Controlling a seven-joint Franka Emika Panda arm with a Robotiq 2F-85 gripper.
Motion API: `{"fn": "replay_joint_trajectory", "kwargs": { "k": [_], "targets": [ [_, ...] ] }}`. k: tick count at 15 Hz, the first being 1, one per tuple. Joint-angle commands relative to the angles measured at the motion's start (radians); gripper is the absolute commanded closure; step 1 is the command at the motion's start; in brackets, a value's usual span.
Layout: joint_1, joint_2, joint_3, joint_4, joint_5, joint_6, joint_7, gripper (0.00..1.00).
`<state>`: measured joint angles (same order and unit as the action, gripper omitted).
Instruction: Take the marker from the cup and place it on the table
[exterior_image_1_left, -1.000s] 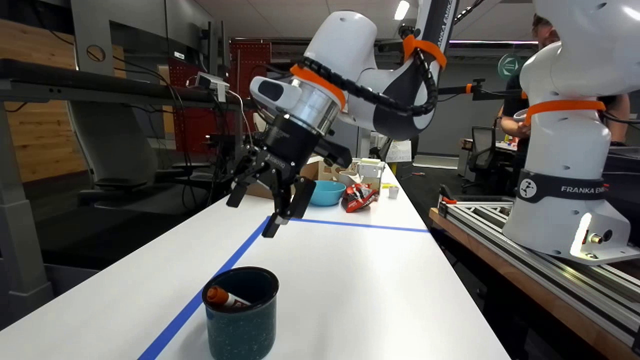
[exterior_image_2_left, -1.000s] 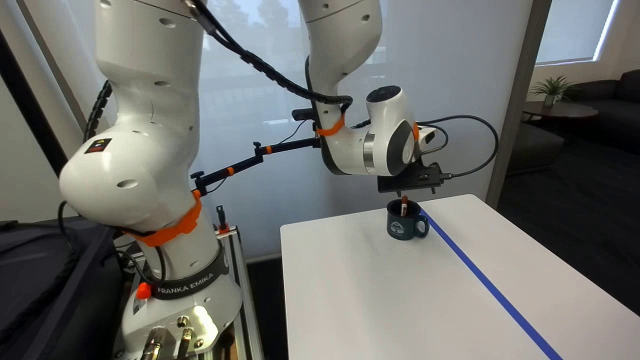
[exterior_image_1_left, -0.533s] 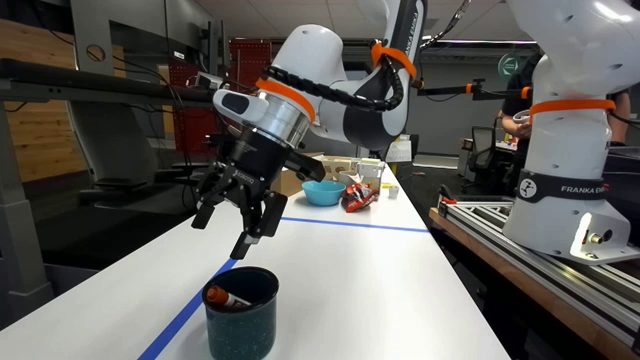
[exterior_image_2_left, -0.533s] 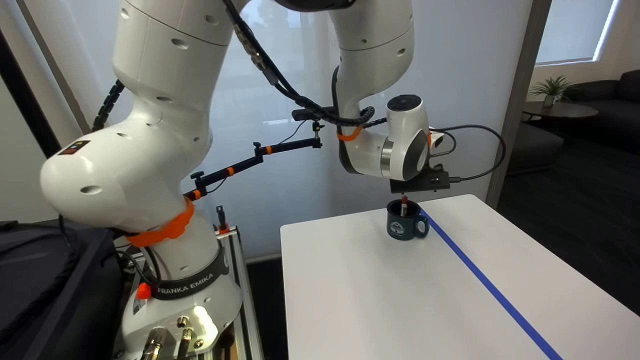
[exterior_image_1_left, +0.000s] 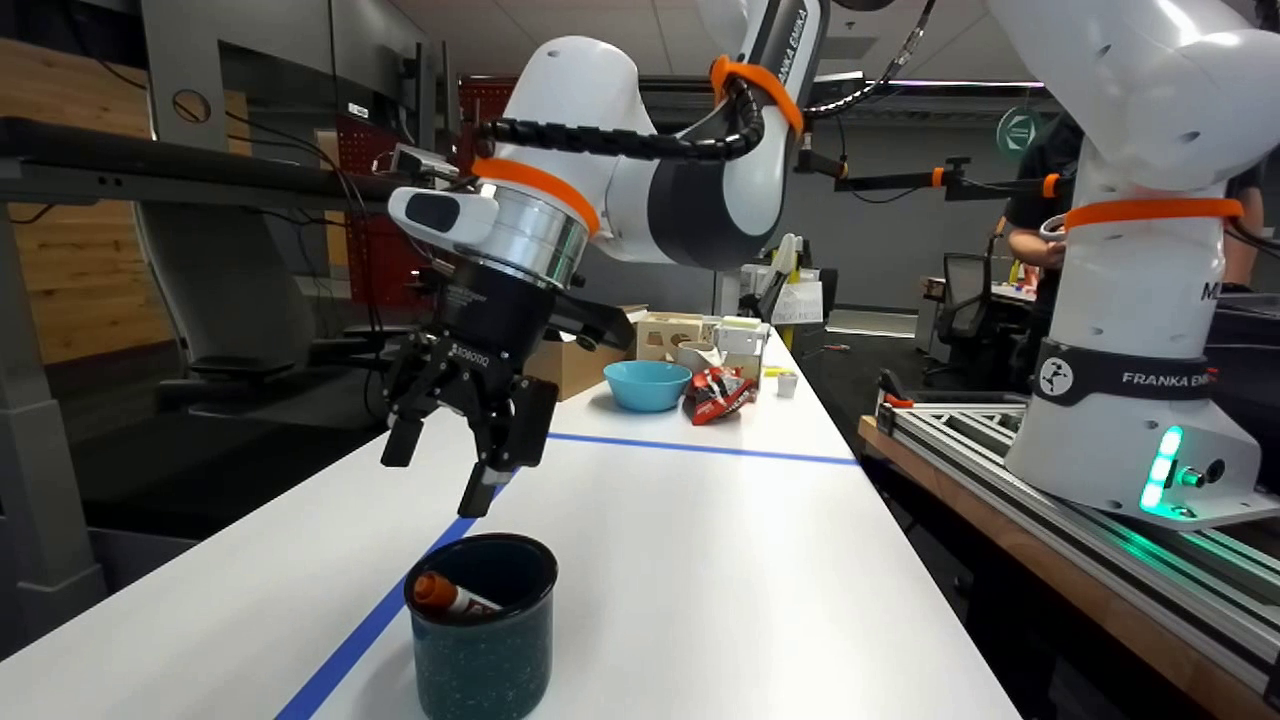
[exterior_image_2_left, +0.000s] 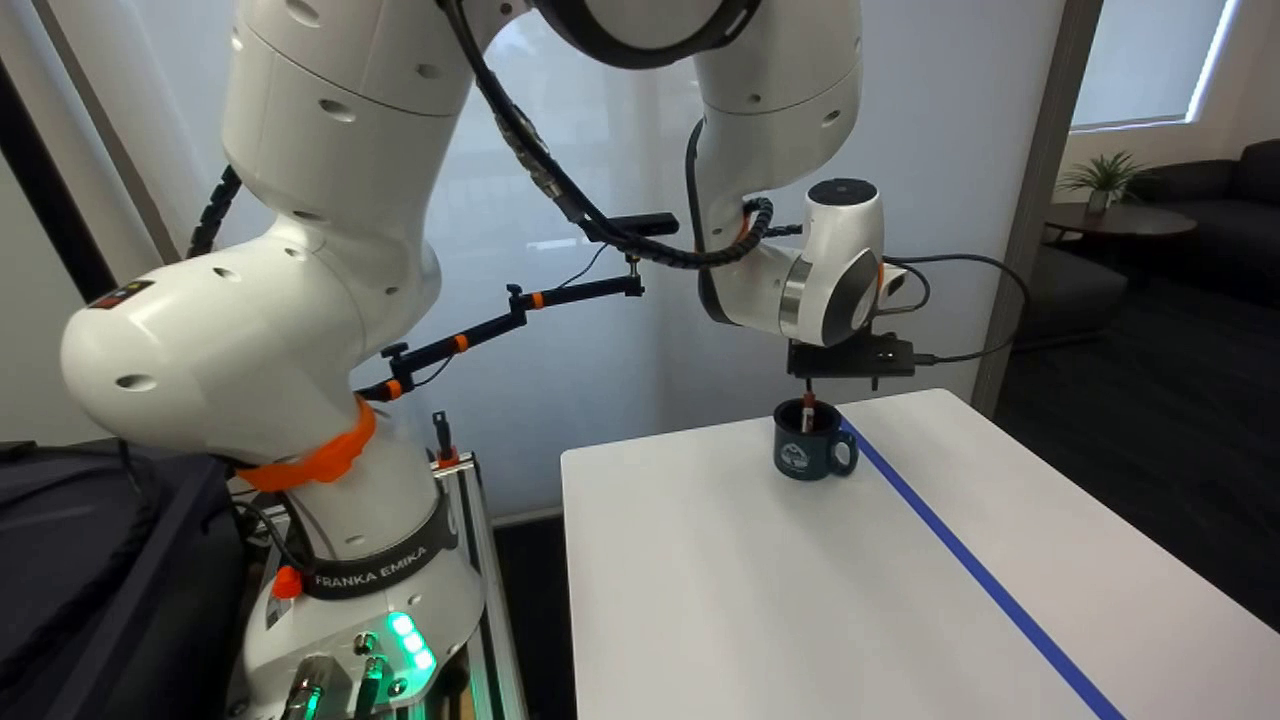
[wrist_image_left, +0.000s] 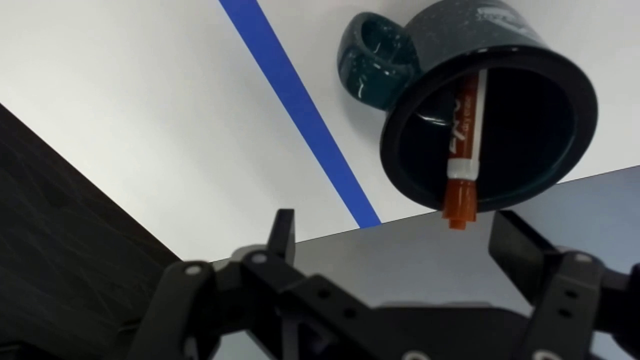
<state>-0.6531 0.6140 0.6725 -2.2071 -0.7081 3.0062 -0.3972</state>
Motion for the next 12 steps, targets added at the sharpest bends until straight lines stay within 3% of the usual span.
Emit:
{"fn": "replay_joint_trajectory", "kwargs": {
  "k": [1,2,3,6,12],
  "targets": [
    [-0.025,0.008,0.054,0.034,0.045,-0.097,-0.014,0.0],
    [-0.02,0.003,0.057,0.039,0.053,-0.119,-0.006,0.0],
    [0.055,-0.034,-0.004,0.031,0.185,-0.106,-0.087,0.0],
    [0.11,-0.035,-0.031,0.043,0.322,-0.121,-0.165,0.0],
    [0.23,-0.037,-0.096,0.056,0.465,-0.144,-0.245,0.0]
  ]
}}
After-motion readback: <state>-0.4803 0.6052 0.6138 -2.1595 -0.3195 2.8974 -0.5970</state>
